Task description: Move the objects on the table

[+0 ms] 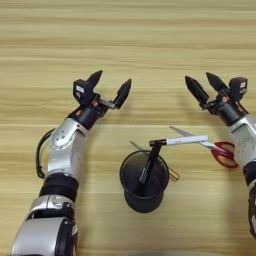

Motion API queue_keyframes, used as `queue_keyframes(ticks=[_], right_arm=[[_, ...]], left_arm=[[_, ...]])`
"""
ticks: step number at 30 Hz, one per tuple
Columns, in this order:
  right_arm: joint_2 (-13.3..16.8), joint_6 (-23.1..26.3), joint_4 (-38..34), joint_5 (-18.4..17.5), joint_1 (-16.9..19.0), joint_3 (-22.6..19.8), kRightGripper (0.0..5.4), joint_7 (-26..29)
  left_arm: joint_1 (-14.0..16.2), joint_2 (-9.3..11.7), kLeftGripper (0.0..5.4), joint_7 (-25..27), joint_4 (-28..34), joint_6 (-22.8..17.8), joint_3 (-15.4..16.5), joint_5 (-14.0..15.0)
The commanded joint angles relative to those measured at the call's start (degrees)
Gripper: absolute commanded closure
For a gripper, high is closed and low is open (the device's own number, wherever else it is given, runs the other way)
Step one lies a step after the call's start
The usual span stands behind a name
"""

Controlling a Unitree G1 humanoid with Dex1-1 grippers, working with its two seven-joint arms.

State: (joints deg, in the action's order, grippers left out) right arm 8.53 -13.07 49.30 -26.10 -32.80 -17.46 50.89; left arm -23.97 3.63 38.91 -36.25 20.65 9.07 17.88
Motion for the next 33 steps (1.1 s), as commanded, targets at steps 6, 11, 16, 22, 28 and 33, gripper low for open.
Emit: queue_keyframes(ticks=[6, 11, 16, 22, 28, 33], right_arm=[[0.4, -0.5, -1.5, -0.6, 0.0, -0.3, 0.0, 1.7], [0.4, -0.5, -1.8, -0.5, 0.1, -0.4, 0.0, 2.0], [0.5, -1.4, -2.1, -0.1, 0.5, -0.3, 0.0, 2.5], [0.8, -2.4, -3.8, -0.2, 1.5, -0.2, 0.0, 3.0], [1.7, -2.8, -12.1, 0.0, 5.2, 1.9, 0.0, 5.4], [4.9, 2.7, -25.2, -1.4, 10.6, 4.9, 0.0, 9.3]], left_arm=[[-1.1, 0.4, 0.01, -0.6, 0.1, 0.6, -0.4, -0.2], [-1.1, 0.4, 0.01, -1.3, 0.1, 1.4, -0.3, -0.4], [-1.4, 0.6, 0.01, -6.3, -1.2, 5.4, -0.5, -3.9], [-0.6, 1.2, 0.01, -18.4, -1.9, 13.6, -2.3, -14.5], [0.5, 1.5, 0.01, -29.7, -0.7, 14.3, -2.7, -21.0], [4.3, 1.3, 0.01, -32.1, 3.7, 10.8, -3.5, -20.8]])
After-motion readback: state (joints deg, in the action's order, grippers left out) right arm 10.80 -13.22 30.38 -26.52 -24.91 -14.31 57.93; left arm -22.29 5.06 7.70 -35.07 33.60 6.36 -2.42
